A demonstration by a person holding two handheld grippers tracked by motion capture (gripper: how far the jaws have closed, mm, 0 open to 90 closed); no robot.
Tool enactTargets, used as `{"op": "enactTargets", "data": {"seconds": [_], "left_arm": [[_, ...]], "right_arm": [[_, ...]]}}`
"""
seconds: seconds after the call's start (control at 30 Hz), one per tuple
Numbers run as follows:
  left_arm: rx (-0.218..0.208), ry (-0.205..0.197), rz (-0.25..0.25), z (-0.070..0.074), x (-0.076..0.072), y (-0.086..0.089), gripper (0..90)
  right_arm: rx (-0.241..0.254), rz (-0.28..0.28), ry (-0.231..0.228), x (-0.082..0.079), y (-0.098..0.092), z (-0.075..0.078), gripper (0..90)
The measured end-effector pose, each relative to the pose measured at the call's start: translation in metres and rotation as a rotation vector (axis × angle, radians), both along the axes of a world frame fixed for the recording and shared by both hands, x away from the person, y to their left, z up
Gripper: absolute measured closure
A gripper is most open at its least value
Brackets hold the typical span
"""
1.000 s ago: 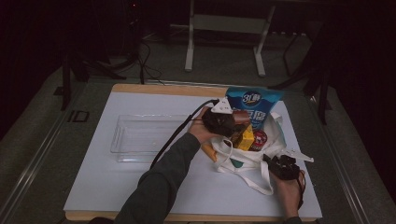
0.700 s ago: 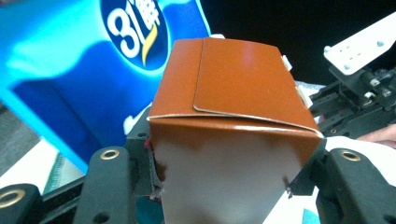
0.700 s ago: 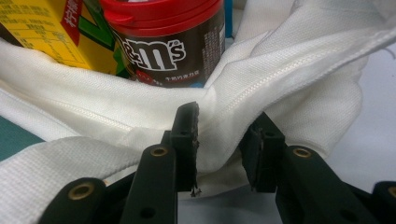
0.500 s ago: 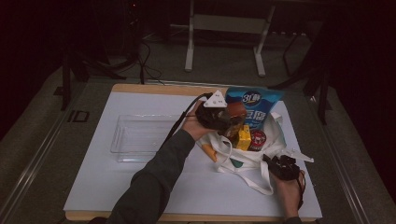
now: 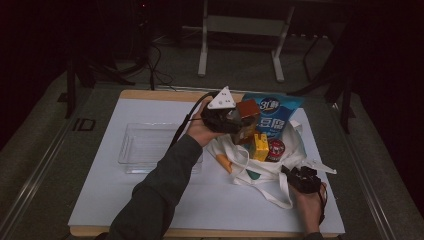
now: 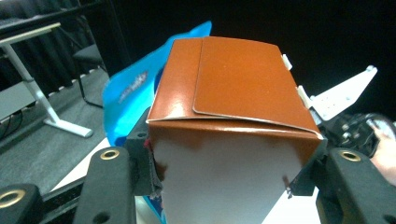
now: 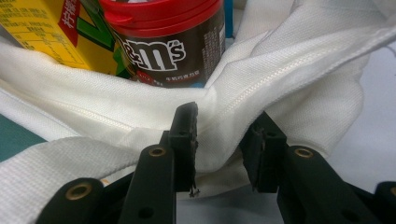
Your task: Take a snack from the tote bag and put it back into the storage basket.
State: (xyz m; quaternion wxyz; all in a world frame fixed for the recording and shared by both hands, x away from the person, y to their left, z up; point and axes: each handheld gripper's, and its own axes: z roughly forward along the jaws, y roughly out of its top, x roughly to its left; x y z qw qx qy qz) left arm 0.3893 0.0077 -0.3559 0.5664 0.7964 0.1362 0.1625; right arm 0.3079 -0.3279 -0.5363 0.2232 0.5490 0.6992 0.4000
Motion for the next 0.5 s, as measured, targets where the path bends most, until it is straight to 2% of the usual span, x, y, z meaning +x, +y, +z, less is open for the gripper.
{"op": "enactTargets", "data": {"seconds": [0.2, 0.37, 0.5], "left_arm": [[-0.035, 0.000, -0.004, 0.009, -0.004, 0.011, 43.0], [-0.005, -0.011, 0.002, 0.015, -0.006, 0.018, 43.0], [-0.015, -0.006, 0.009, 0.017, -0.005, 0.026, 43.0]], "right_arm": [[-0.002, 0.000, -0.002, 0.000, 0.000, 0.000, 67.0], [0.000, 0.000, -0.001, 0.000, 0.000, 0.000, 66.9], [0.000, 0.000, -0.002, 0.000, 0.000, 0.000, 66.9]]}}
